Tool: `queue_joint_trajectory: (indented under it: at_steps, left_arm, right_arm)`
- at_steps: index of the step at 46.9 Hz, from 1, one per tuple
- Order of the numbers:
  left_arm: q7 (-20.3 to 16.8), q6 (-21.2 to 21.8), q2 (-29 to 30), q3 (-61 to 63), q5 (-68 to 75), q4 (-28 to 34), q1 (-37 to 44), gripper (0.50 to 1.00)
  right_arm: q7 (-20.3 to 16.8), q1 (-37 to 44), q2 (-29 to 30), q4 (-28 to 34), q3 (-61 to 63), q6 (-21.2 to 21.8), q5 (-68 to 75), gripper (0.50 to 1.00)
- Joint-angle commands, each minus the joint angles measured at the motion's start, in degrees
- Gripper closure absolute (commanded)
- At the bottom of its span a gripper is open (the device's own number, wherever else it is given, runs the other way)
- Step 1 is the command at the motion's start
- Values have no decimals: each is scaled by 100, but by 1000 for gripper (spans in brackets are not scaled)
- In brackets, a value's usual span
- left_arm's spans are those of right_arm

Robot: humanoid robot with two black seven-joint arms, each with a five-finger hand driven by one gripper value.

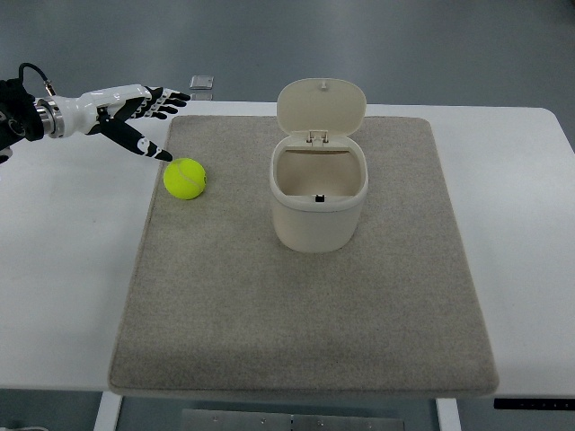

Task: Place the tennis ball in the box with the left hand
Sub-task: 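Reach the left hand forward over the tennis ball, then lower the left hand fingers around the side of the tennis ball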

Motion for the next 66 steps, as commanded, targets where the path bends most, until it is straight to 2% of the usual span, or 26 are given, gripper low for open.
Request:
queue_joint_trajectory:
  at_steps: [1, 11, 29, 66]
  left_arm:
    - [0, 7, -13, 4, 159, -9, -5, 519]
    - [0, 25, -30, -31, 915, 0, -23, 523]
    - [0, 42, -13, -22, 959, -255, -102, 523]
    - [0, 201, -39, -31, 1899, -255, -84, 527]
  right_arm:
    - [0, -1, 0, 0, 0, 1, 0, 599]
    - [0, -1, 0, 0, 0, 1, 0, 599]
    - [0, -1, 0, -9, 0, 1, 0, 597]
    - [0, -1, 0, 0, 0, 1, 0, 599]
